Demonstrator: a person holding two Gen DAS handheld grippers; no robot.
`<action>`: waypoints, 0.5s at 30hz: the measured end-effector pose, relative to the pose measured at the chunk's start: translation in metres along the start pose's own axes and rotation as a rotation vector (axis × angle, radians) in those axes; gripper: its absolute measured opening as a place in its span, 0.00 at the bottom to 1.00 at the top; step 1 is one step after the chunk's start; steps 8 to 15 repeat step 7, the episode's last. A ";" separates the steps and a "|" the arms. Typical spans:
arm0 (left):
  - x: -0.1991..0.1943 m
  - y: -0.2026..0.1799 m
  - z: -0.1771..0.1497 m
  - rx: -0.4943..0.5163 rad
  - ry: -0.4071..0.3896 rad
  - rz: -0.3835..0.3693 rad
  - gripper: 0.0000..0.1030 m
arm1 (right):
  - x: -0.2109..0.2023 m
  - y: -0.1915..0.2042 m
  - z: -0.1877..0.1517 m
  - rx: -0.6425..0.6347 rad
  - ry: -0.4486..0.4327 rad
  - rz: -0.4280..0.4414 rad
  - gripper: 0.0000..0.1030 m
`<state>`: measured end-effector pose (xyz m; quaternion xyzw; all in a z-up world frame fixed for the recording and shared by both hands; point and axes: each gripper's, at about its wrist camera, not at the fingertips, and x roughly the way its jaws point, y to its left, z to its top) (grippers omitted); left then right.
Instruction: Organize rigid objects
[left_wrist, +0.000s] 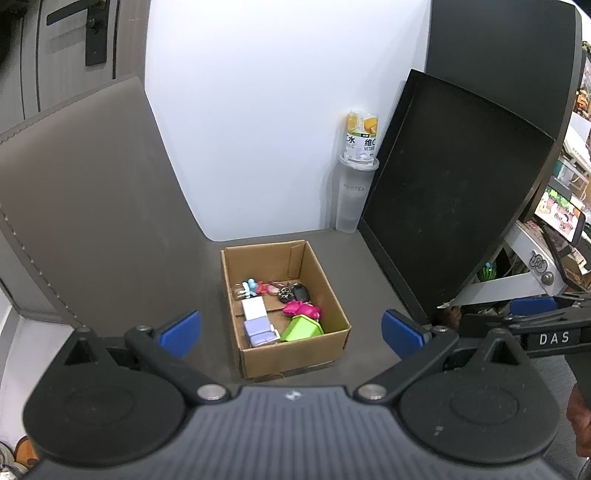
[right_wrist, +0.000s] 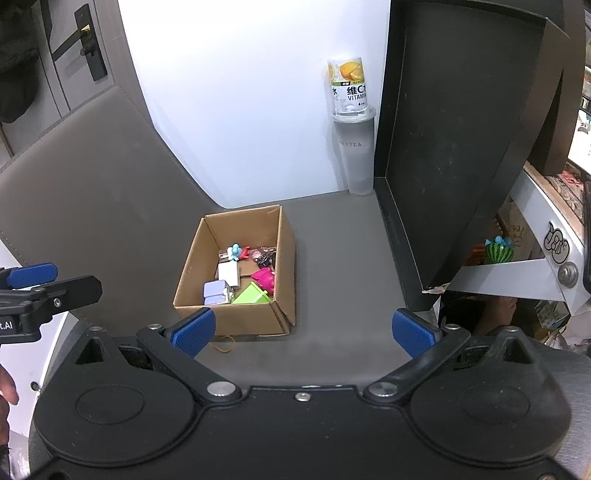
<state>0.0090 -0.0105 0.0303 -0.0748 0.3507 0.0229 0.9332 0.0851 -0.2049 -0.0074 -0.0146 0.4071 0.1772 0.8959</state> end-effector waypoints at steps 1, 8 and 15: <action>0.001 0.000 0.000 -0.001 0.001 0.004 1.00 | 0.001 0.000 0.000 0.001 0.002 -0.001 1.00; -0.001 -0.001 -0.003 0.011 -0.018 0.024 1.00 | 0.003 0.000 -0.001 -0.003 0.009 -0.002 1.00; -0.001 -0.001 -0.003 0.011 -0.018 0.024 1.00 | 0.003 0.000 -0.001 -0.003 0.009 -0.002 1.00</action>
